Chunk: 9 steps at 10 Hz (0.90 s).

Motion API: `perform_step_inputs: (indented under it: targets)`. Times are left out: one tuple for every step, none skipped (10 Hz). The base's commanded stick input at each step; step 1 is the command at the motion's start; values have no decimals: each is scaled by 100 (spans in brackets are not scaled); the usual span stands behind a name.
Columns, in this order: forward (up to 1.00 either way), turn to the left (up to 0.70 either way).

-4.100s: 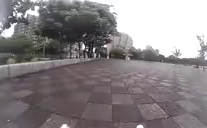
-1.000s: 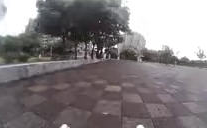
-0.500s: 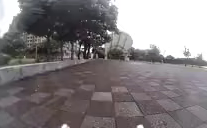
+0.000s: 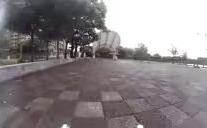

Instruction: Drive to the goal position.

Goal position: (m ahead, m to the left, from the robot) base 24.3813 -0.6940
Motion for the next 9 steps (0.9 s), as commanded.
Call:
perform_step_inputs:
  targets:
    - [85, 1]
    - [85, 1]
    - [85, 1]
    - [85, 1]
    - [85, 1]
    - [85, 1]
    - [85, 1]
    - [85, 1]
    - [85, 1]
